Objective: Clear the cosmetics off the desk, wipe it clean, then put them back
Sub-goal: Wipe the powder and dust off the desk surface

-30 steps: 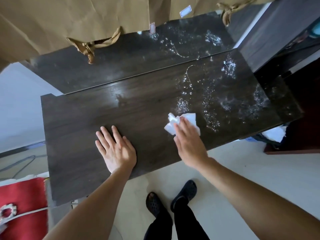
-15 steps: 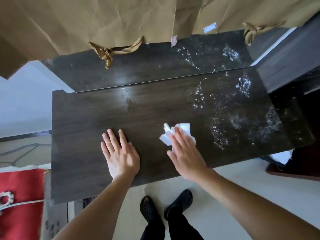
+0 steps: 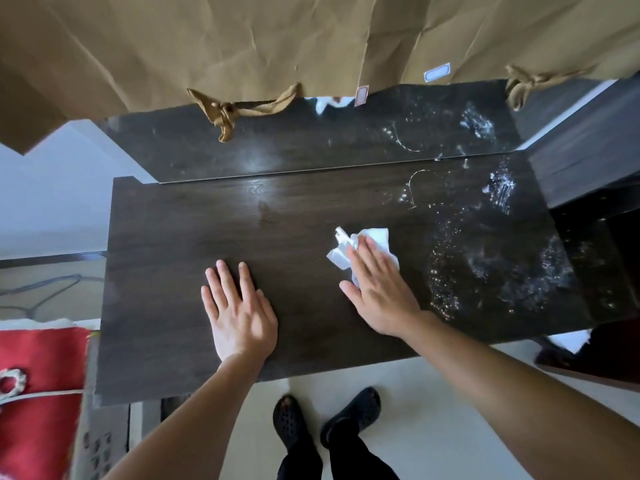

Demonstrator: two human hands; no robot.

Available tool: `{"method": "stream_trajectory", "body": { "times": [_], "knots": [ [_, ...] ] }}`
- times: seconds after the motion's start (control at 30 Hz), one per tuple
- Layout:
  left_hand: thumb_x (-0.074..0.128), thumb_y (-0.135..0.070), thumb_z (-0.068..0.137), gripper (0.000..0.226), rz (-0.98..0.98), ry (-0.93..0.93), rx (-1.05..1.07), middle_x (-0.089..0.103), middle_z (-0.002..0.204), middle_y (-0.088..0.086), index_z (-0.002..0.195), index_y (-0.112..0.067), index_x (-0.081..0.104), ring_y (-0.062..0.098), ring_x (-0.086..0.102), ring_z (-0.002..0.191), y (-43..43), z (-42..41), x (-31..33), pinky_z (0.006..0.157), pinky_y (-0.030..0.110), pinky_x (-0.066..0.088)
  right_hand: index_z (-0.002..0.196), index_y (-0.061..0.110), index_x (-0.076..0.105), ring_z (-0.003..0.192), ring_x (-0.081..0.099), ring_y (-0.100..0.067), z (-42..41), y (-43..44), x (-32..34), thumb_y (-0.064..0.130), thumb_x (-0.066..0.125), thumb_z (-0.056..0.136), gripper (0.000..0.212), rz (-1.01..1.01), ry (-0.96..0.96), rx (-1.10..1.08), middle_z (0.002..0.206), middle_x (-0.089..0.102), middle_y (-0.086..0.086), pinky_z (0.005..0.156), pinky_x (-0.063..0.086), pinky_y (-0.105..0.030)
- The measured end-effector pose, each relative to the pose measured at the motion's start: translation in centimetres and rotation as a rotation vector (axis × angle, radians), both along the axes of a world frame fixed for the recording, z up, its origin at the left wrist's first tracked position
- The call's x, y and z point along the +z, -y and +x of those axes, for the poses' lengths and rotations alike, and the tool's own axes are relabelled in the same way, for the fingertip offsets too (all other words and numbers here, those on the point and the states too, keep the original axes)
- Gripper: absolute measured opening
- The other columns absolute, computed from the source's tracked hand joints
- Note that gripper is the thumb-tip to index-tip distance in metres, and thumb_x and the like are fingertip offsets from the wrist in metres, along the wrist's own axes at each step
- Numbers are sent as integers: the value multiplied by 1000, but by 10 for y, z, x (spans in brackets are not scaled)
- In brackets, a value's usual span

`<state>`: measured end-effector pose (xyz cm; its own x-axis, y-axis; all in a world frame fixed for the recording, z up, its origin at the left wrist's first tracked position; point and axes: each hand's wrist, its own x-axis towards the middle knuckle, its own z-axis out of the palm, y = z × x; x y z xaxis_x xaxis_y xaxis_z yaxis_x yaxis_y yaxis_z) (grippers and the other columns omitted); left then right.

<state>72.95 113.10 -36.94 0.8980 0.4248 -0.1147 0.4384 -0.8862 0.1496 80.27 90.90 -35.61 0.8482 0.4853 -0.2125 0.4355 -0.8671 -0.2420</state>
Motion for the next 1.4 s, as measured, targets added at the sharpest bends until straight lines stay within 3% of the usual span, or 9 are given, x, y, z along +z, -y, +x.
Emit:
{"method": "stream_trajectory", "body": {
  "times": [0.13,0.27,0.5,0.6,0.77,0.97,1.17,1.3,1.4],
  "knots": [
    [23,-32,91,60,0,12,5,15,155,22,146,-8,29,38,8,144,3,5,3,117,51,8,139,2,37,140,27,-31,87,41,2,50,23,90,70,-50,112,-242,149,32,-19,101,36,-50],
    [22,-33,91,60,14,8,3,13,156,21,147,-10,27,37,6,145,2,9,0,118,50,6,148,1,12,146,2,-28,138,31,2,48,25,97,71,-43,-42,-516,158,5,-18,118,11,-45],
    [22,-33,92,61,26,-12,16,14,156,21,147,-10,29,36,7,145,4,9,-1,117,51,8,146,9,29,145,16,-23,70,12,-1,49,20,91,69,62,32,35,156,23,-10,114,23,-44],
    [23,-33,92,60,34,9,21,15,156,21,147,-10,30,36,7,145,4,12,0,117,50,7,141,7,35,139,27,-29,137,57,1,45,26,90,64,-19,199,-248,148,34,-15,103,35,-49],
    [25,-32,92,59,44,18,17,15,156,21,146,-10,30,36,8,145,3,16,-4,118,49,7,147,-3,14,144,3,-34,177,42,-1,45,18,99,68,-50,-24,-683,155,6,-24,117,8,-46],
    [23,-33,92,59,44,-5,19,16,156,21,146,-9,32,37,9,144,3,11,-3,117,52,11,147,6,25,146,8,-22,110,-30,0,35,23,98,57,173,34,-24,157,18,-12,116,7,-33],
    [24,-33,93,59,28,26,-1,17,155,23,145,-8,32,38,11,144,7,18,0,117,52,12,114,13,67,111,49,-34,164,66,2,1,51,85,35,248,324,-362,123,59,-12,94,44,-38],
    [26,-32,93,58,20,21,2,17,155,23,145,-8,32,38,10,144,5,18,-2,117,52,12,92,15,64,82,55,-16,171,11,6,22,64,81,13,297,212,-688,99,55,-5,73,45,-28],
    [27,-30,92,58,20,20,-9,18,154,24,145,-7,33,39,11,144,3,17,-4,117,52,12,70,17,51,67,52,-14,124,-52,-5,35,70,69,25,386,127,-487,82,53,-3,58,38,-31]
  ]
}}
